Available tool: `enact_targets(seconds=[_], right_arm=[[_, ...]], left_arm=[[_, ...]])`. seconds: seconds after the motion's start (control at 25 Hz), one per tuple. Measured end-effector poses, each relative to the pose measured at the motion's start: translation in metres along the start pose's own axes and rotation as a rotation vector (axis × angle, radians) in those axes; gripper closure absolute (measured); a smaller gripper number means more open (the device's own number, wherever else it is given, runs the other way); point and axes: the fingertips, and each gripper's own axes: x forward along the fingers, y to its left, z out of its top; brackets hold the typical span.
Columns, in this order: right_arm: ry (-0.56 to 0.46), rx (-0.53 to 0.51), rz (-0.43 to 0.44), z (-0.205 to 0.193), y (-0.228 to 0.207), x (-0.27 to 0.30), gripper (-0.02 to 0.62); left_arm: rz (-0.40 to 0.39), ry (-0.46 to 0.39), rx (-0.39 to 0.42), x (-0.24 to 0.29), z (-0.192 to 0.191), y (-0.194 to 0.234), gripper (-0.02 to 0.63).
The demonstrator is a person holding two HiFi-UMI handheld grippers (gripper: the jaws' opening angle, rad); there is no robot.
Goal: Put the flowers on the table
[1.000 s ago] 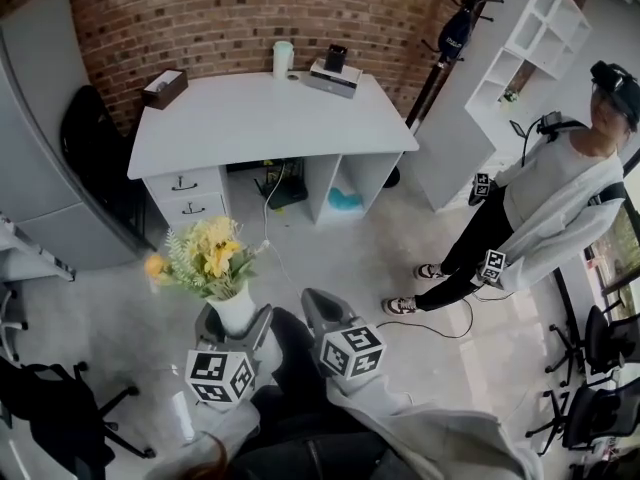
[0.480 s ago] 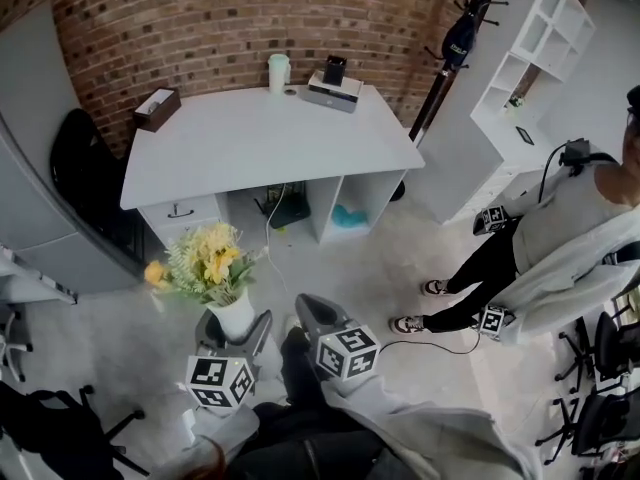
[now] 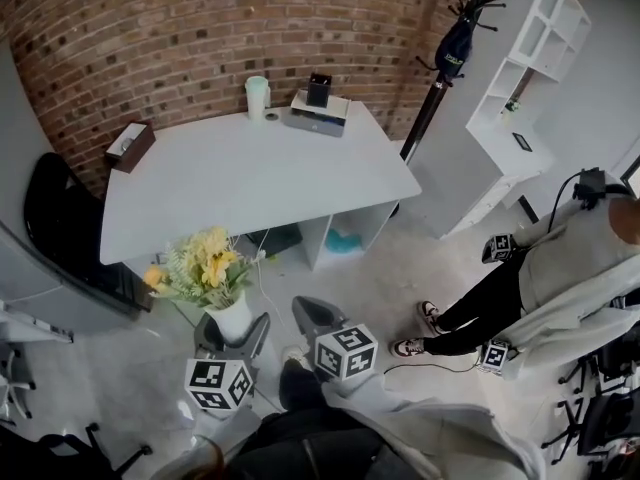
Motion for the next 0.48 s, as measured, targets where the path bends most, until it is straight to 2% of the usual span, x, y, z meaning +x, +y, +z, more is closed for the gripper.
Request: enact_targets(seconds=[0.2, 0.48], right_arm=[[0.004, 0.014, -0.033, 0.02, -0.052, 0.031, 0.597], [-0.005, 0.014, -0.024, 0.045, -0.102, 0.074, 0.595]], left_arm=[[-0.012, 0.017, -0.013, 0.063, 0.007, 0.014, 0.211], [-0.024, 0.022, -0.003, 0.134, 0.018, 0.03, 0.21]])
